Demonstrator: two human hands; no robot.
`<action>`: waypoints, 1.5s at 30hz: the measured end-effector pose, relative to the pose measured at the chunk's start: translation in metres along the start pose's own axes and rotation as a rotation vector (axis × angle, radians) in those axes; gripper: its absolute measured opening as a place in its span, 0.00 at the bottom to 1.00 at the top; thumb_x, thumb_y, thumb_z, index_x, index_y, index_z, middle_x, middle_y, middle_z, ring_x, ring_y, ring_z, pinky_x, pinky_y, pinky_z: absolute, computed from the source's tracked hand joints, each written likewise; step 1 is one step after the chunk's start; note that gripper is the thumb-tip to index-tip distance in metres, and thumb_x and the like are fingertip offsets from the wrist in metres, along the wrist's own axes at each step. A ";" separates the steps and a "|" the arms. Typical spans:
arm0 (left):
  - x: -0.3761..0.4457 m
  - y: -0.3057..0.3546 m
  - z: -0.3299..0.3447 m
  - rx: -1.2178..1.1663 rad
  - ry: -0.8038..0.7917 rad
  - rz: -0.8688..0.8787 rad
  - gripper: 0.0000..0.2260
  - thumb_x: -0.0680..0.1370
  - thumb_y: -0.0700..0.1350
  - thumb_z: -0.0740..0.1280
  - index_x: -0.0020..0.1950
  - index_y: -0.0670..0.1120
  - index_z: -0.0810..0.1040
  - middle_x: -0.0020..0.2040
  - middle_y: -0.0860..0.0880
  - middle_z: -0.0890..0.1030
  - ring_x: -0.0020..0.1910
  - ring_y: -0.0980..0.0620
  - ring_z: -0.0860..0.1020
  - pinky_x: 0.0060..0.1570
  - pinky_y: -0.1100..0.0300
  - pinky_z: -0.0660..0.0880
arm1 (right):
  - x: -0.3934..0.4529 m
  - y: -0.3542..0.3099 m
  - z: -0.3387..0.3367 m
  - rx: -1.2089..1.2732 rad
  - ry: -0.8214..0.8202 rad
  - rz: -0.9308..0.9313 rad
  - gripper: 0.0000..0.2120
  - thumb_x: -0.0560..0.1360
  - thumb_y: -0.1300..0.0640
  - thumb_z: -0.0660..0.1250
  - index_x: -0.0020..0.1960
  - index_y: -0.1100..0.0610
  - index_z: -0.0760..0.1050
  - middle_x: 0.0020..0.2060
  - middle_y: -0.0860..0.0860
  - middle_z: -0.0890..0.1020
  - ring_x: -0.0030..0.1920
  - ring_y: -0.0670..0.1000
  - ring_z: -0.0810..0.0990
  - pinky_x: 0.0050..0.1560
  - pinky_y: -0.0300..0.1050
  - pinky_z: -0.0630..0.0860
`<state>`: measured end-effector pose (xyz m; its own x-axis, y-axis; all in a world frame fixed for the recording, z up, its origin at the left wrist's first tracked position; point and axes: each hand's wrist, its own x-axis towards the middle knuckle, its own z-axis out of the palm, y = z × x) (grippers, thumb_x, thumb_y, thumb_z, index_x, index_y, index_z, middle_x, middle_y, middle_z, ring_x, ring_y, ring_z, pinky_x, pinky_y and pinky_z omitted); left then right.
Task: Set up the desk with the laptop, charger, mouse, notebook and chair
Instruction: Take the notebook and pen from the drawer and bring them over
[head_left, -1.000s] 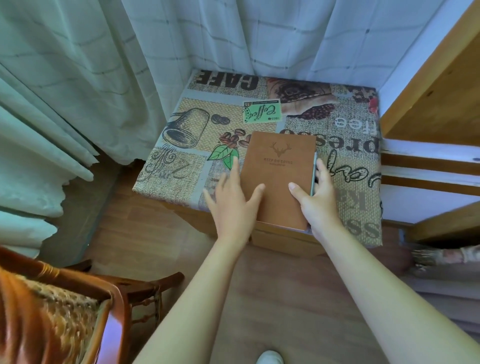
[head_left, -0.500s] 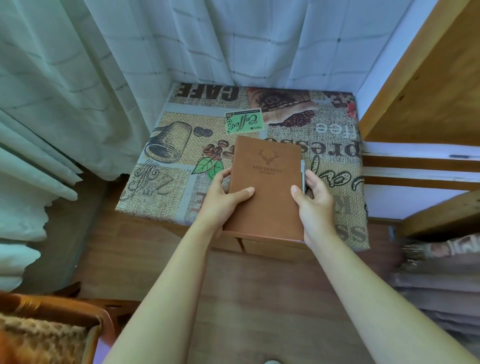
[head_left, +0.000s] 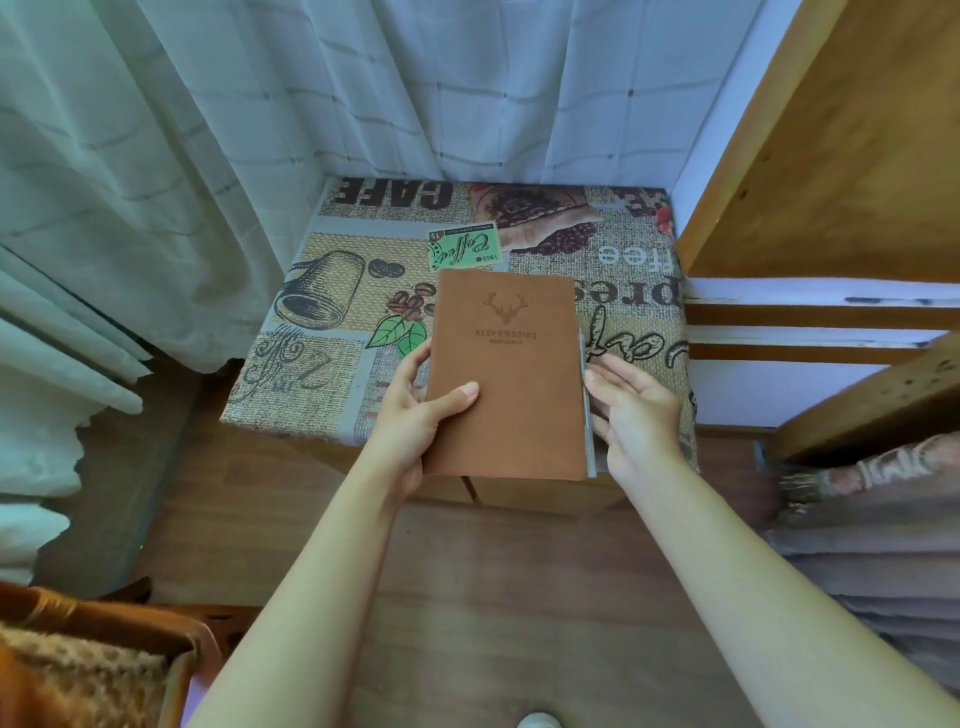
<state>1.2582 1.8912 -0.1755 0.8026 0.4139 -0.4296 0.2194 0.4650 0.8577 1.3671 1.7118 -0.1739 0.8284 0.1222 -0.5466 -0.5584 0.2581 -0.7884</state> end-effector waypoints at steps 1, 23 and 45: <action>-0.005 0.002 0.003 -0.010 -0.003 0.011 0.34 0.69 0.38 0.76 0.69 0.56 0.67 0.55 0.42 0.84 0.50 0.42 0.84 0.41 0.51 0.81 | -0.005 -0.006 -0.004 0.017 -0.009 0.019 0.18 0.73 0.70 0.68 0.62 0.63 0.74 0.52 0.56 0.83 0.46 0.50 0.84 0.35 0.40 0.81; -0.282 0.074 0.159 0.000 -0.141 0.164 0.31 0.67 0.40 0.76 0.66 0.59 0.71 0.57 0.47 0.84 0.53 0.44 0.83 0.42 0.53 0.81 | -0.284 -0.184 -0.187 -0.040 -0.053 -0.185 0.16 0.79 0.64 0.62 0.66 0.57 0.72 0.41 0.54 0.86 0.36 0.53 0.85 0.32 0.44 0.81; -0.441 0.047 0.416 0.189 -0.697 0.100 0.30 0.70 0.45 0.77 0.67 0.61 0.70 0.56 0.42 0.83 0.52 0.36 0.82 0.48 0.36 0.78 | -0.499 -0.293 -0.439 0.167 0.351 -0.553 0.17 0.78 0.65 0.62 0.66 0.56 0.72 0.47 0.56 0.86 0.46 0.58 0.85 0.39 0.43 0.82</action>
<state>1.1456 1.4053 0.1720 0.9768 -0.1766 -0.1211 0.1682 0.2822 0.9445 1.0979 1.1541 0.2063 0.9108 -0.3819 -0.1568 -0.0188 0.3411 -0.9398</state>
